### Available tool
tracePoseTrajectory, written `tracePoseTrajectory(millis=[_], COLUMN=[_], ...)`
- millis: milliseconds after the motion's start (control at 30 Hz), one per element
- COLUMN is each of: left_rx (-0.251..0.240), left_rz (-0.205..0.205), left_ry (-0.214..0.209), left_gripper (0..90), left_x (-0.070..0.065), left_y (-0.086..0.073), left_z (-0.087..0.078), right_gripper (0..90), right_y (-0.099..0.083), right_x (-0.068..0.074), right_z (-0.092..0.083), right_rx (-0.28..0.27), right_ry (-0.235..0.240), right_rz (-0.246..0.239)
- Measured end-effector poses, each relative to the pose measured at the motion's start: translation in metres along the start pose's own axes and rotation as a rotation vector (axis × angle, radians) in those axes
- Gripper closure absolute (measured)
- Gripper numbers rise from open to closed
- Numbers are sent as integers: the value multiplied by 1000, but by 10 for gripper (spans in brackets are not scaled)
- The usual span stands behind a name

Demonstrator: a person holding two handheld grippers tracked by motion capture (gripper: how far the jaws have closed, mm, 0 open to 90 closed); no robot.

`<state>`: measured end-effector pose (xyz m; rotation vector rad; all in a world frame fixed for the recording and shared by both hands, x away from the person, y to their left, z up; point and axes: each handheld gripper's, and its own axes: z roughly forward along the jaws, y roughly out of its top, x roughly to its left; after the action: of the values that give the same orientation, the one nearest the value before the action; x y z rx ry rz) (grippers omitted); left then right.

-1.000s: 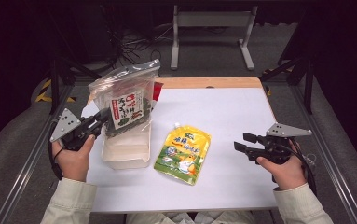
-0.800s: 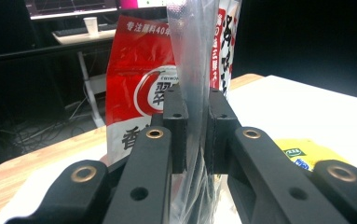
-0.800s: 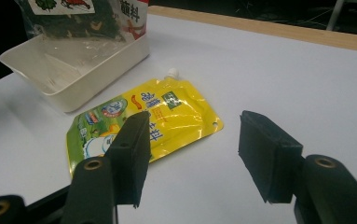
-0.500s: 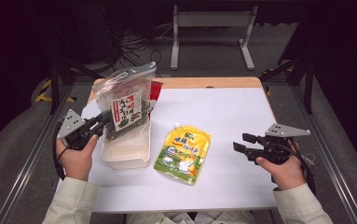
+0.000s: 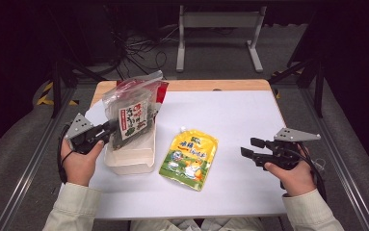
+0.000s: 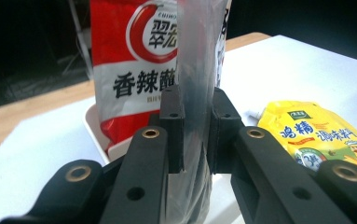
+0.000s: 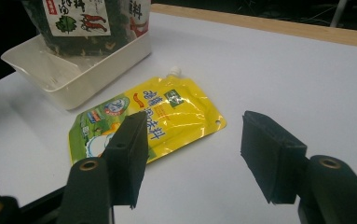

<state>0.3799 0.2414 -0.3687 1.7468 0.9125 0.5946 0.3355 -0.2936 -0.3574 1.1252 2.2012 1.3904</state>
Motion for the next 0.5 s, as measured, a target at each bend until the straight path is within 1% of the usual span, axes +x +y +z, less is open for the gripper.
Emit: tracePoseTrajectory(millis=[167, 267, 333, 400, 433, 500], left_rx=[67, 80, 87, 103, 119, 145], left_rz=[-8, -8, -16, -45, -47, -47], left_ry=[-4, -3, -8, -24, -28, -28], left_gripper=[780, 773, 759, 722, 697, 570], left_x=[-4, -5, -6, -6, -7, -9], left_y=[5, 6, 7, 7, 7, 7], left_z=[-2, -3, -3, -4, -4, -2], right_gripper=[411, 409, 408, 405, 404, 401], right_y=[-1, -1, -1, -1, -1, -2], right_x=[0, 0, 0, 0, 0, -1], right_z=[2, 2, 2, 2, 2, 2], right_rx=[4, 4, 4, 4, 6, 9], right_ry=[4, 4, 5, 4, 5, 4], right_rz=[3, 1, 2, 5, 5, 6])
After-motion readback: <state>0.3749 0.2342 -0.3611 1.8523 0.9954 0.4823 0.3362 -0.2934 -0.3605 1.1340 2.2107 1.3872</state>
